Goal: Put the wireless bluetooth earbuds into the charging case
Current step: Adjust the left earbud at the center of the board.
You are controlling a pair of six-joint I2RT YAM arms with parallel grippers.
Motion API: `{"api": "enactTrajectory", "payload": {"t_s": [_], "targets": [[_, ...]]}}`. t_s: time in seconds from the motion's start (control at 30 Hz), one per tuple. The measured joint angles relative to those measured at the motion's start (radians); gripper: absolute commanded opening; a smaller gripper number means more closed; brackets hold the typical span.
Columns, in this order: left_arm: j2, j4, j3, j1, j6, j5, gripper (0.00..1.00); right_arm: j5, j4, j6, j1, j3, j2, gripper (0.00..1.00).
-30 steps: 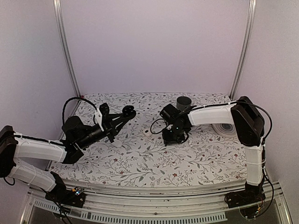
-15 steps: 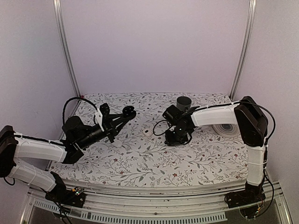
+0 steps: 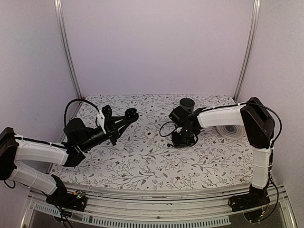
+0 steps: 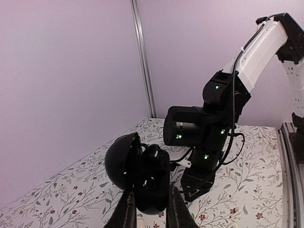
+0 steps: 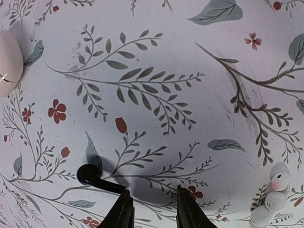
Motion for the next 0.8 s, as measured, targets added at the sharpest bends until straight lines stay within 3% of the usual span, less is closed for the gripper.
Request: {"api": "enactTrajectory", "payload": {"t_s": [0.33, 0.57, 0.8], "targets": [[0.0, -0.003, 0.0, 0.0, 0.0, -0.001, 0.0, -0.002, -0.014, -0.002, 0.002, -0.024, -0.025, 0.3], [0.005, -0.004, 0.003, 0.0, 0.0, -0.001, 0.0, -0.032, -0.029, 0.006, 0.054, -0.042, -0.063, 0.16], [0.011, -0.006, 0.006, 0.0, -0.001, -0.001, 0.0, -0.068, -0.01, 0.018, 0.072, -0.042, -0.047, 0.12]]}}
